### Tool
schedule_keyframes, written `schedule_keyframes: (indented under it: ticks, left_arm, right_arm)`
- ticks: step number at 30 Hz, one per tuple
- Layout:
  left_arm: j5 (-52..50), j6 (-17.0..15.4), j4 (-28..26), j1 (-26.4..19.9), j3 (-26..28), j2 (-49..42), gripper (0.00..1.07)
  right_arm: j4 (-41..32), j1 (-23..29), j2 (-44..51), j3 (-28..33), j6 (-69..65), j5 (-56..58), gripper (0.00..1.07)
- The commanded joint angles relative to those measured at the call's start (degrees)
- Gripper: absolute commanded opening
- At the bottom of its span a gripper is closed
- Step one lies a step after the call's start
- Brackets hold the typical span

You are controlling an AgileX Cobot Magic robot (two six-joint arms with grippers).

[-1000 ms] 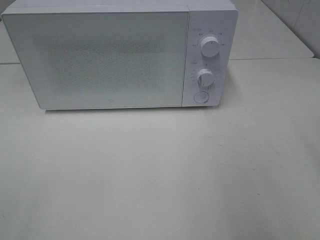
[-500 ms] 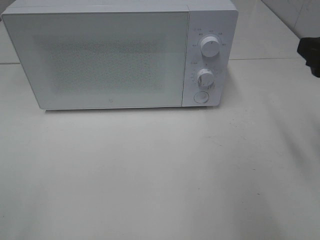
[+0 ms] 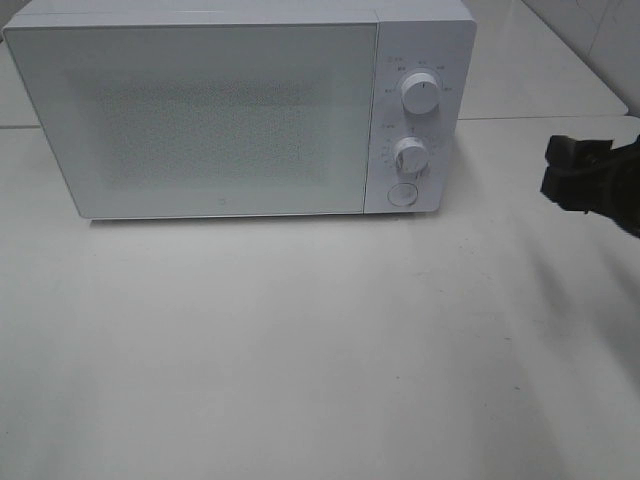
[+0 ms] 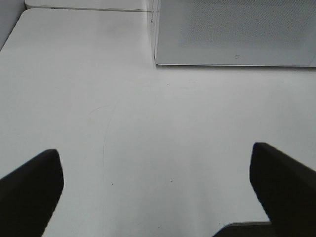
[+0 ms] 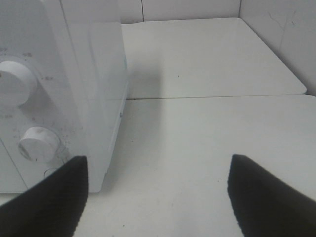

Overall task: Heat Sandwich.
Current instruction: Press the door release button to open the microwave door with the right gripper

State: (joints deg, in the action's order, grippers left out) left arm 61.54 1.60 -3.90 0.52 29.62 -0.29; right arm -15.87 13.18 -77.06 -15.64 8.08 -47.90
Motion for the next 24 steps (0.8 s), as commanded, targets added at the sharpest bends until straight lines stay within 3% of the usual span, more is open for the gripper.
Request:
schedule_keyframes:
  ticks: [1,10,24]
  left_arm:
    - [-0.2,-0.4,0.1,-0.3,-0.1,-0.3,0.97]
    - [-0.2,-0.4,0.1,-0.3,-0.1,-0.3,0.97]
    - [-0.2,-0.4,0.1,-0.3,-0.1,-0.3,0.97]
  right_arm:
    - [-6.1,4.7,-3.4,0.2,4.9,-5.4,0.76]
    - [-18.0,17.5,-12.5,-0.1,6.9,-16.2,0.76]
    - [-26.9,30.9,-23.4,-8.0,8.4,-16.0,0.76]
